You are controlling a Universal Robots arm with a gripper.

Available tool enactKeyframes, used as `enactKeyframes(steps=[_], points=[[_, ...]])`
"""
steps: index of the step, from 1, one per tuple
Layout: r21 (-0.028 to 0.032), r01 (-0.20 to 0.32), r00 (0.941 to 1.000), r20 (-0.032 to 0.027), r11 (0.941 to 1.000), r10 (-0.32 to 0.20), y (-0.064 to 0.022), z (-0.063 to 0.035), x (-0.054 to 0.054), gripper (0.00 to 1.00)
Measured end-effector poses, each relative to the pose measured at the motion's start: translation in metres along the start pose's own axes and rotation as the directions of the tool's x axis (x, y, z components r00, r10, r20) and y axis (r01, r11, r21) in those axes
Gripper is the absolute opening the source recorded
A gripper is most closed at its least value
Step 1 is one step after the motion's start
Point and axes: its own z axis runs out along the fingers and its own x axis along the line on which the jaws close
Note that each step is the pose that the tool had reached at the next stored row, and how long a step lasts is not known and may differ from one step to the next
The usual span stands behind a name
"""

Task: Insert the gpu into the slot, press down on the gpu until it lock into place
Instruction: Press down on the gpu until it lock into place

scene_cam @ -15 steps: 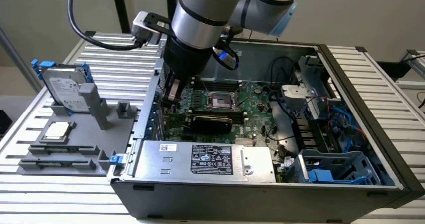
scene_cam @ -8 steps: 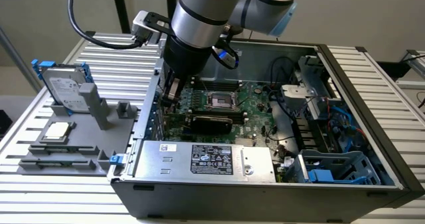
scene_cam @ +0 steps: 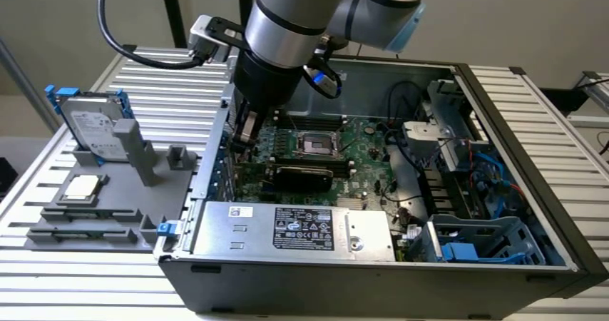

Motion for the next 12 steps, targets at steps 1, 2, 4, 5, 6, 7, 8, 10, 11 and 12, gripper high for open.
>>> enactKeyframes(steps=[1,2,4,5,6,7,8,10,11,12], points=[[0.0,0.0,1.0,-0.0004,1.0,0.0,0.0001,0.0,0.0,0.11],[0.0001,0.0,1.0,-0.001,1.0,0.0,0.0001,0.0,0.0,0.11],[-0.0002,-0.001,1.0,-0.0026,1.0,0.001,0.0001,0.0,0.0001,0.11],[-0.0009,-0.001,1.0,-0.0035,1.0,0.001,0.0,0.0,0.0002,0.11],[-0.0014,-0.002,1.0,-0.0042,1.0,0.002,-0.0002,0.0,0.0005,0.11],[-0.0019,-0.002,1.0,-0.0052,1.0,0.002,-0.0003,-0.0001,0.0011,0.11],[-0.0025,-0.002,1.0,-0.0062,1.0,0.002,-0.0006,-0.0002,0.0018,0.11],[-0.0035,-0.003,1.0,-0.0085,1.0,0.003,-0.0013,-0.0005,0.0038,0.11],[-0.0039,-0.003,0.9999,-0.0096,1.0,0.003,-0.0016,-0.0006,0.005,0.11],[-0.0041,-0.004,0.9999,-0.0106,1.0,0.004,-0.0019,-0.0007,0.006,0.11]])
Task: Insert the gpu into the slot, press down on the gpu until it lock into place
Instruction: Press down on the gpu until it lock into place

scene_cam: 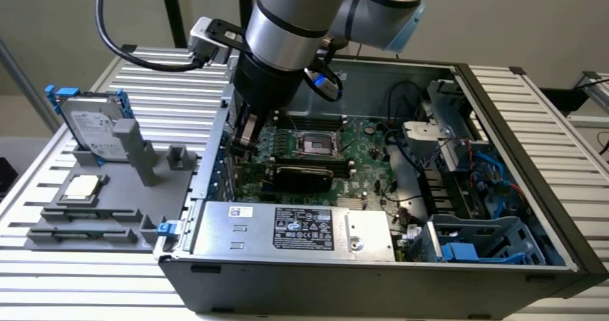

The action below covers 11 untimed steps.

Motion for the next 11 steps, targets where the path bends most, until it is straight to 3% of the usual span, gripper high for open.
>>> enactKeyframes(steps=[11], points=[[0.0002,-0.003,1.0,-0.0012,1.0,0.003,-0.0008,0.0013,0.0004,0.11]])
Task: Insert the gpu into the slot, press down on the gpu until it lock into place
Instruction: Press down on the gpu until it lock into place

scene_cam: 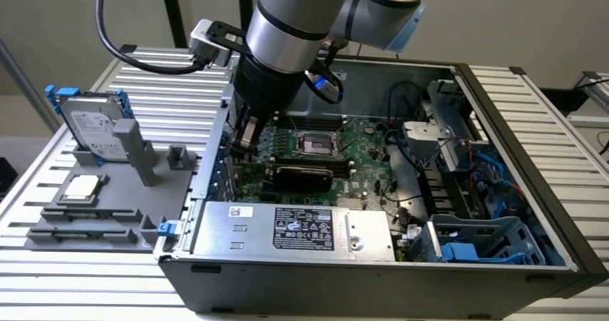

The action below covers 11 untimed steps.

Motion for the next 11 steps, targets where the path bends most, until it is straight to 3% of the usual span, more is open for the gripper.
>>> enactKeyframes(steps=[11], points=[[0.0001,-0.002,1.0,-0.0005,1.0,0.002,0.0011,0.0004,-0.0082,0.11]])
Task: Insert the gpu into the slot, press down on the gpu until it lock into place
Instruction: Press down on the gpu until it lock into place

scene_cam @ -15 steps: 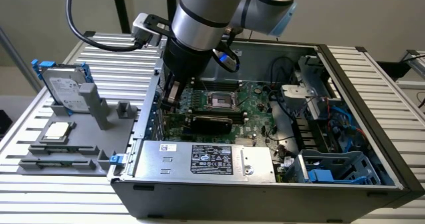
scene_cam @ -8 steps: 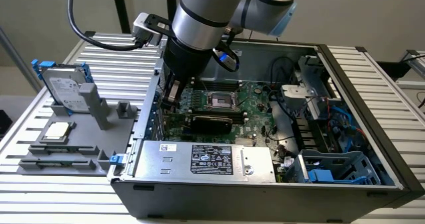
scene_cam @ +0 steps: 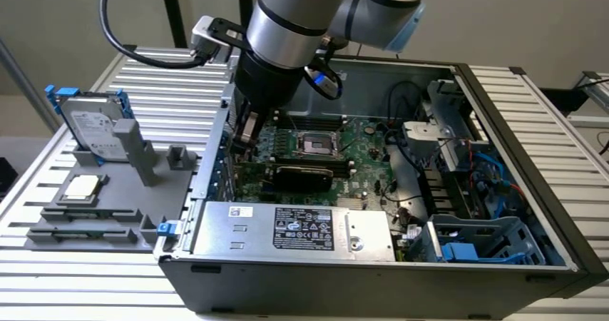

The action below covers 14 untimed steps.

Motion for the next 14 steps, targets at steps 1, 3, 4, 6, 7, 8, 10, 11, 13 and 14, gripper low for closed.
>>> enactKeyframes(steps=[1,3,4,6,7,8,10,11,13,14], points=[[0.0,0.0,1.0,-0.0002,1.0,0.0,0.0001,0.0001,-0.0009,0.11],[0.0001,0.0,1.0,-0.0006,1.0,0.0,0.0006,0.0002,-0.0022,0.11],[0.0,0.0,1.0,-0.0006,1.0,0.0,0.0011,0.0004,-0.0023,0.11],[0.0,0.0,1.0,-0.0009,1.0,0.0,0.0023,0.0007,-0.0024,0.11],[0.0,0.0,1.0,-0.001,1.0,0.0,0.0028,0.0008,-0.0023,0.11],[0.0,0.0,1.0,-0.0012,1.0,0.0,0.0029,0.0009,-0.0023,0.11],[0.0001,0.0,1.0,-0.0014,1.0,0.0,0.003,0.001,-0.0023,0.11],[0.0002,0.0,1.0,-0.0014,1.0,0.0,0.0031,0.0011,-0.0023,0.11],[0.0002,-0.001,1.0,-0.0015,1.0,0.001,0.0037,0.0013,-0.0022,0.11],[0.0005,-0.001,1.0,-0.0015,1.0,0.001,0.0041,0.0015,-0.0022,0.11]])
